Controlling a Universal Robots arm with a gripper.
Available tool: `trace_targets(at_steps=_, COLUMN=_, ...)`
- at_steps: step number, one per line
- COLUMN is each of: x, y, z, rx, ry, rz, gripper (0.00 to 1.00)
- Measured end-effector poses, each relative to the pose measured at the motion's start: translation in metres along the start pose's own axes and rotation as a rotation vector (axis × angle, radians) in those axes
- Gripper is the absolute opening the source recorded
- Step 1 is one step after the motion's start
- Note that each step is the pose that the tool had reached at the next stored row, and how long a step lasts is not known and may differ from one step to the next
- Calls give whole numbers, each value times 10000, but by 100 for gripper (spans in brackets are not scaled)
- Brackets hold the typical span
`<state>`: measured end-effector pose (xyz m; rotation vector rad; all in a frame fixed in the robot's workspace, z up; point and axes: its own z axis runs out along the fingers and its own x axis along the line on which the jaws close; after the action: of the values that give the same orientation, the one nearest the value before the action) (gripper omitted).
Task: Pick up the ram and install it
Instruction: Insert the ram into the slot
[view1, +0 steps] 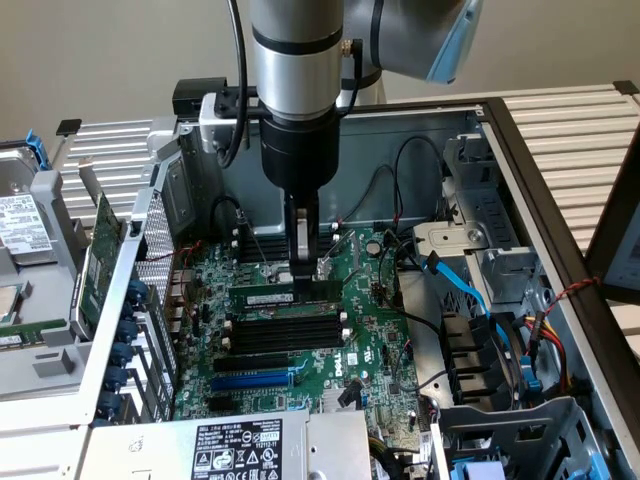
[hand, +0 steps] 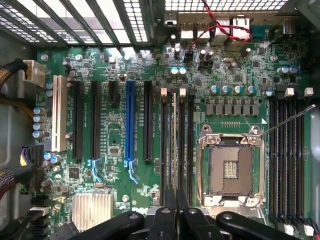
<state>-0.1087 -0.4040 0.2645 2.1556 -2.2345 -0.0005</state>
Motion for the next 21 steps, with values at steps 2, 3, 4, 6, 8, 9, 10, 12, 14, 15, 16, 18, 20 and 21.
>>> trace_targets(at_steps=2, x=3, y=2, z=10, rx=-2, ry=3, rz=0, gripper=12)
trace_targets(at_steps=3, x=5, y=3, z=14, rx=-2, ry=4, rz=0, gripper=12)
trace_targets(at_steps=4, x=6, y=3, z=22, rx=0, ry=0, rz=1, gripper=12)
trace_targets(at_steps=6, x=9, y=3, z=35, rx=-1, ry=1, rz=1, gripper=12)
trace_targets(at_steps=8, x=12, y=2, z=44, rx=-2, ry=3, rz=-5, gripper=12)
trace_targets(at_steps=9, x=14, y=3, z=48, rx=-1, ry=2, rz=-12, gripper=12)
trace_targets(at_steps=10, x=16, y=3, z=53, rx=-1, ry=2, rz=-19, gripper=12)
trace_targets(at_steps=12, x=18, y=3, z=61, rx=0, ry=2, rz=-41, gripper=12)
trace_targets(at_steps=14, x=22, y=4, z=67, rx=1, ry=3, rz=-77, gripper=12)
trace_targets(at_steps=15, x=23, y=4, z=70, rx=2, ry=4, rz=-103, gripper=12)
trace_targets(at_steps=16, x=25, y=4, z=73, rx=3, ry=2, rz=-120, gripper=12)
trace_targets(at_steps=18, x=29, y=6, z=75, rx=2, ry=5, rz=-132, gripper=12)
trace_targets(at_steps=20, x=37, y=8, z=78, rx=3, ry=5, rz=-132, gripper=12)
trace_targets(at_steps=21, x=40, y=8, z=82, rx=4, ry=4, rz=-132, gripper=12)
